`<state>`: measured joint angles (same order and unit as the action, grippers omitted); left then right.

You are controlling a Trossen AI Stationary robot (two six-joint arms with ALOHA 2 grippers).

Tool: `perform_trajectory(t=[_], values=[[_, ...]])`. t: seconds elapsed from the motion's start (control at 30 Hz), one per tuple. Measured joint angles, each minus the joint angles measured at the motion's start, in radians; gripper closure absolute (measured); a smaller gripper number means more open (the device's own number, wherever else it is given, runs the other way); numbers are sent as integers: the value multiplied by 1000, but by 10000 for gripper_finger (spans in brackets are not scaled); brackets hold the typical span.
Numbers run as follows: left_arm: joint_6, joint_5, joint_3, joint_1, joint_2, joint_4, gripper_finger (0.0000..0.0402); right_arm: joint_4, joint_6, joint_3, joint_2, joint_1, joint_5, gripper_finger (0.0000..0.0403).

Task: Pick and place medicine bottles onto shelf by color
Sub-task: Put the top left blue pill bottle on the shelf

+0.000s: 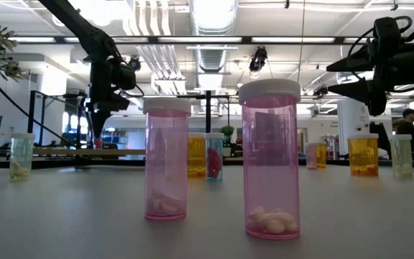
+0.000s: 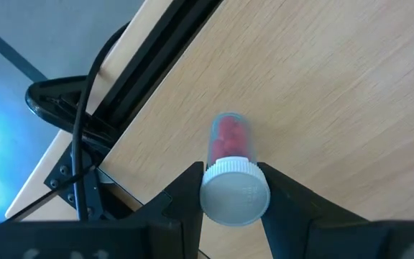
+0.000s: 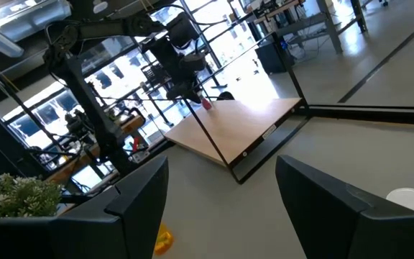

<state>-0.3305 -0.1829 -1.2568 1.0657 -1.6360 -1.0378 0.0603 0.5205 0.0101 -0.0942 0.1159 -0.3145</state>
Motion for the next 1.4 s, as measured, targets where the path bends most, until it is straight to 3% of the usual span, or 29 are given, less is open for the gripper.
perform_trajectory(t=[0.3, 0.6, 1.4], values=[[0, -35, 3, 0, 0, 0, 304, 0, 0, 0, 0, 0, 0, 156], [-126, -11, 2, 0, 0, 1, 304, 0, 0, 0, 0, 0, 0, 156], [-150, -28, -1, 0, 0, -2, 304, 0, 0, 0, 0, 0, 0, 156]])
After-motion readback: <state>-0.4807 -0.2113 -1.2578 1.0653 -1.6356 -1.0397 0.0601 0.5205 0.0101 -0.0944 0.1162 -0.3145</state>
